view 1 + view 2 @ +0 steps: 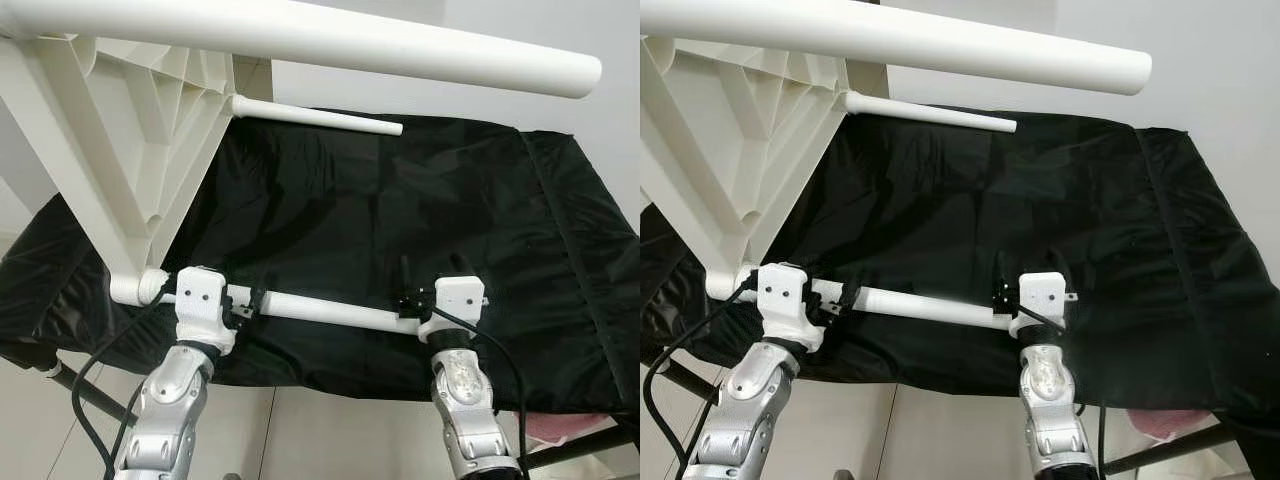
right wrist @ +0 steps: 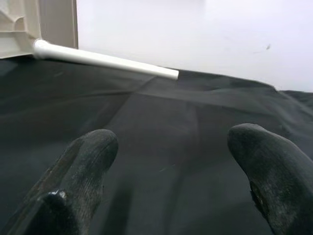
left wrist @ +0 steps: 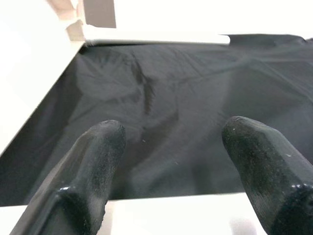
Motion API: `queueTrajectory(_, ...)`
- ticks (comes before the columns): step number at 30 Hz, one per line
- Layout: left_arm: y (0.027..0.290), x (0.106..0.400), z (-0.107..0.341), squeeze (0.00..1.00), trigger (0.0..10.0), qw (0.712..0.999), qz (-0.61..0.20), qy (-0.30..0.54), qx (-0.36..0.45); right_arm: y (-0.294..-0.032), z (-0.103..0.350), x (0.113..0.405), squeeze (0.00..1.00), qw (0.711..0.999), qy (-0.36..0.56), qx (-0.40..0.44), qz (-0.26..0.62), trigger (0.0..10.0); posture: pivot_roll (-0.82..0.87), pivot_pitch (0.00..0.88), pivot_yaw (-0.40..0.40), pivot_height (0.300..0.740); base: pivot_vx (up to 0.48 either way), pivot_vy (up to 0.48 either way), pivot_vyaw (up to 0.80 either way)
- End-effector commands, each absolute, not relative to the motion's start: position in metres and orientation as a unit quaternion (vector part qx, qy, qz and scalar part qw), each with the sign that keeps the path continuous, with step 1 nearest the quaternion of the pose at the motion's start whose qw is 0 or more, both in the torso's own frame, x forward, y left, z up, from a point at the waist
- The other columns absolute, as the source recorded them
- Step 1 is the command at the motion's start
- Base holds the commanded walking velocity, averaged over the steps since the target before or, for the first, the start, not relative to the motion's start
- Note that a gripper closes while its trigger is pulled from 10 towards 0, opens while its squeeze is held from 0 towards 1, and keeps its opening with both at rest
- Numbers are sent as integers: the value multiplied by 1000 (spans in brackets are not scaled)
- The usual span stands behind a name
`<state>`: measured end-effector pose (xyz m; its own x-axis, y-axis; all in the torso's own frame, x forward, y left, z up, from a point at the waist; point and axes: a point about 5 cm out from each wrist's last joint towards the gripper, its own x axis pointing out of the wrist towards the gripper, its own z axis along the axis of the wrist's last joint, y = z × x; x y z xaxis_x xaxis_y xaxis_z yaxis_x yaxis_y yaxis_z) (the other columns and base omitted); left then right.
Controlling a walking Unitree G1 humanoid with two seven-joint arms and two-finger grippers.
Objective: Building children table
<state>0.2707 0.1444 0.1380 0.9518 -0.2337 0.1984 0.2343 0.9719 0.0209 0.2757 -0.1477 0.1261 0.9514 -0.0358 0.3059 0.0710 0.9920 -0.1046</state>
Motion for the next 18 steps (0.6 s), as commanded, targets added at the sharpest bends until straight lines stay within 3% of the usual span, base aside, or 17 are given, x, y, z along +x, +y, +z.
queueTrajectory(1, 149, 271, 134, 0, 10000, 992, -90, -89, -11, -147, 122, 276, 0, 988, -142, -50, -26, 10000, -1, 47, -3, 740, 0, 0, 0)
queueTrajectory(18, 152, 287, 145, 0, 10000, 991, -97, -91, 25, -143, 130, 295, 0, 991, -131, 12, -36, 10000, 28, 21, -32, 740, 0, 0, 0)
